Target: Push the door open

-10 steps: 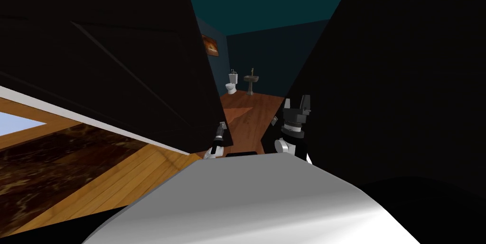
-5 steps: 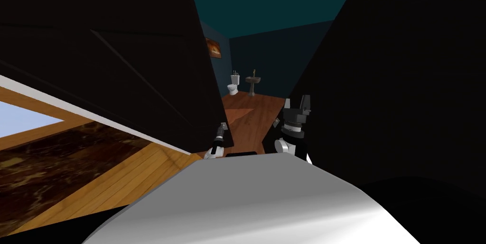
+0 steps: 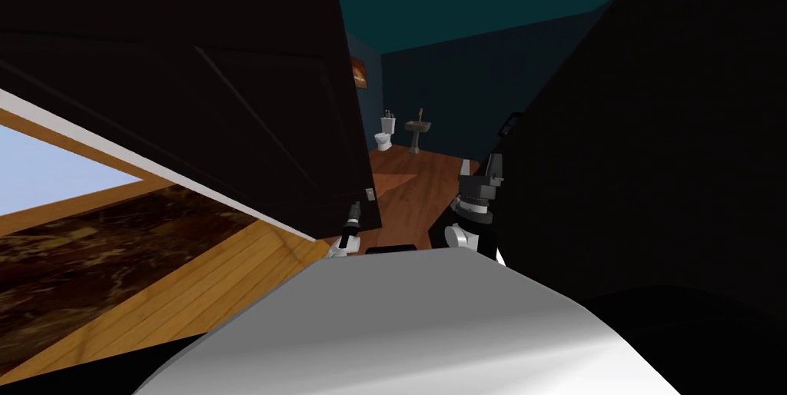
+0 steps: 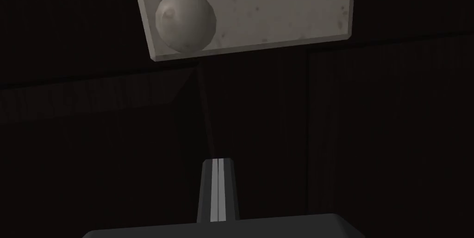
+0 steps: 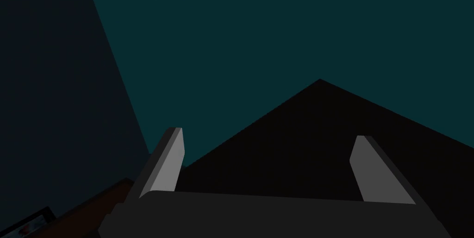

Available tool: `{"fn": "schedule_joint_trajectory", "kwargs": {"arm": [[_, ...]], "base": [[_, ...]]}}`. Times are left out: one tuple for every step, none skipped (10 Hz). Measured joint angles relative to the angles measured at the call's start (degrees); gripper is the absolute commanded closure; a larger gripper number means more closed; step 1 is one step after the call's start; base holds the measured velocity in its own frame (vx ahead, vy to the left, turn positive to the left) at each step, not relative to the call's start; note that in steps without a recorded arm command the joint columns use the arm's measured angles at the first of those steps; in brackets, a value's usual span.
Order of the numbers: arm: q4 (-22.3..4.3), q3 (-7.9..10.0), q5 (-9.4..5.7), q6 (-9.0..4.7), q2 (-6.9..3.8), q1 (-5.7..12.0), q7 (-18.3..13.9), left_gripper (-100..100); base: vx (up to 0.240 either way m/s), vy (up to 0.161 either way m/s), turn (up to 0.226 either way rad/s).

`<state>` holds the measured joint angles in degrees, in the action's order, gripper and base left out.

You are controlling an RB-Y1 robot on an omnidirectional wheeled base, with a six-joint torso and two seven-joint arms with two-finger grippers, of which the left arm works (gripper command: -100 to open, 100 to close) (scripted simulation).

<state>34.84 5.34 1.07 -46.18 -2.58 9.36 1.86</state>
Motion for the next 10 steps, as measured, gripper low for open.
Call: {"fn": "schedule_joint_trajectory", "kwargs": {"arm": [[-0.1,0.04,-0.09,-0.05,0.10,0.15,0.1,-100],[-0.4,0.09,-0.21,-0.14,0.59,0.39,0.3,-100],[-1.7,0.35,-0.44,-0.68,1.96,1.31,0.8,-100],[-0.5,0.22,-0.41,-0.20,2.52,0.74,0.9,-100],[-0.1,0.21,-0.46,0.23,3.44,0.78,0.9,-100],[-0.6,0.30,-0.57,0.20,4.28,1.18,0.9,-100],[-0.6,0.30,-0.58,0.17,4.38,1.21,0.9,-100],[-0.6,0.36,-0.59,0.16,3.72,1.14,1.0,-100],[0.0,0.35,-0.58,0.33,2.93,0.83,1.1,-100],[0.5,0.38,-0.58,0.54,2.24,0.55,1.1,-100]], "base": [[-0.271,-0.001,0.095],[-0.274,-0.056,0.074],[-0.158,-0.066,0.014],[-0.121,-0.078,0.022],[-0.112,-0.130,0.012],[-0.045,-0.066,0.007],[0.089,0.033,0.003],[0.170,0.075,-0.007],[0.207,0.072,-0.019],[0.245,0.024,-0.023]]}}
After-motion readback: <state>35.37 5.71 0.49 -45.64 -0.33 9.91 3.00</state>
